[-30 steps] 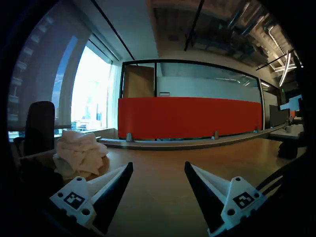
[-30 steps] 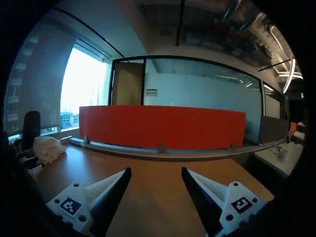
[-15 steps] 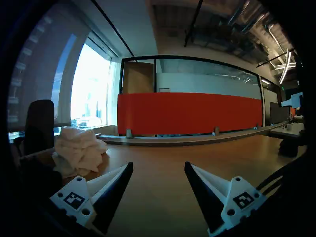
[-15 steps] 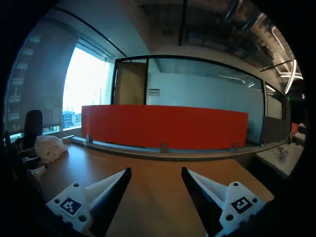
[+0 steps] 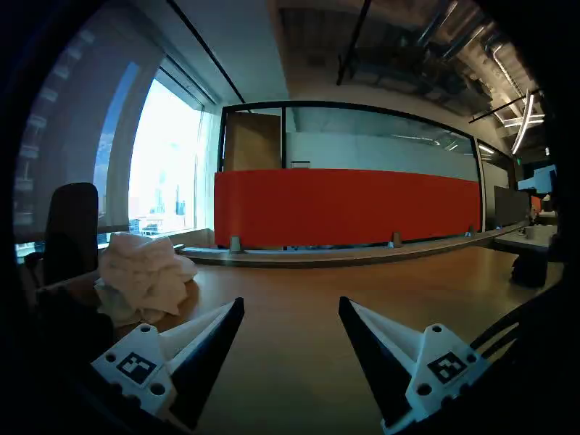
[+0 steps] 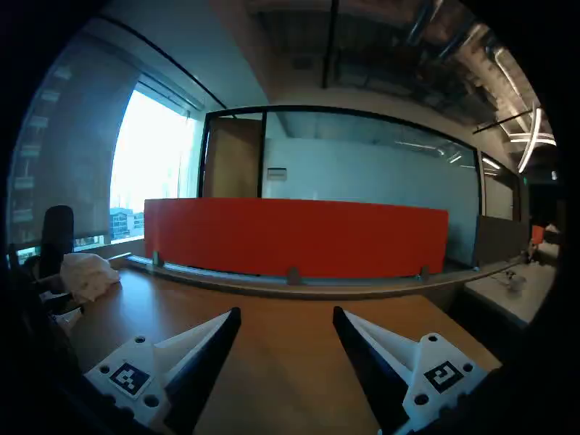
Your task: Fold towel
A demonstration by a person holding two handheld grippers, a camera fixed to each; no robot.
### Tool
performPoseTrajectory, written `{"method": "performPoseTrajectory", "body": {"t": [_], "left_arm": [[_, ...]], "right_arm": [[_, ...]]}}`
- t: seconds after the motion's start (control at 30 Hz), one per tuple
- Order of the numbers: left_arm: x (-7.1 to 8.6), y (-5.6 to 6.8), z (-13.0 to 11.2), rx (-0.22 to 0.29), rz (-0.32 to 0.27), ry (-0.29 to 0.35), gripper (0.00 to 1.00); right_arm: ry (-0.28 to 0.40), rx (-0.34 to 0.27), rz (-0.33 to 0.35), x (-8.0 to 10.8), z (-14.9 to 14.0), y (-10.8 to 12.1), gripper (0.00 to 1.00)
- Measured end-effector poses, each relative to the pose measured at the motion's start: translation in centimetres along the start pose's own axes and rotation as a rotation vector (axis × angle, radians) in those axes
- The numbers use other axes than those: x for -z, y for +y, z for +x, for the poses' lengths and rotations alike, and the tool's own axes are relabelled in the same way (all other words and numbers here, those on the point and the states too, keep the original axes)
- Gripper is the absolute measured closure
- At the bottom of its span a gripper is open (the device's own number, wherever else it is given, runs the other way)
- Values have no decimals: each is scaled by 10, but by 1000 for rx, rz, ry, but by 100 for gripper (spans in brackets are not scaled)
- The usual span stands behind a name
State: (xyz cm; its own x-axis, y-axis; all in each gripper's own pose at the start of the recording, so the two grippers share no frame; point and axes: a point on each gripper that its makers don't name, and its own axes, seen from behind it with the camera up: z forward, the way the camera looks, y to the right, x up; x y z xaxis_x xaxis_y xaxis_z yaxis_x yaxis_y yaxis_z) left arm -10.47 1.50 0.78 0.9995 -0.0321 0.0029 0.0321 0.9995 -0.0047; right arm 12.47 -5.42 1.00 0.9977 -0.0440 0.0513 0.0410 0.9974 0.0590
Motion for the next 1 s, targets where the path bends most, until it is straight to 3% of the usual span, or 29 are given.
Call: {"method": "performPoseTrajectory", "body": {"t": [0.5,1.0], "left_arm": [[0,0,0,0,0,0,3],[0,-1,0,0,1,0,3]], "right_arm": [[61,-25,-51,-7,1,32,1],[59,-84,-109,3,-59,65,1]]}}
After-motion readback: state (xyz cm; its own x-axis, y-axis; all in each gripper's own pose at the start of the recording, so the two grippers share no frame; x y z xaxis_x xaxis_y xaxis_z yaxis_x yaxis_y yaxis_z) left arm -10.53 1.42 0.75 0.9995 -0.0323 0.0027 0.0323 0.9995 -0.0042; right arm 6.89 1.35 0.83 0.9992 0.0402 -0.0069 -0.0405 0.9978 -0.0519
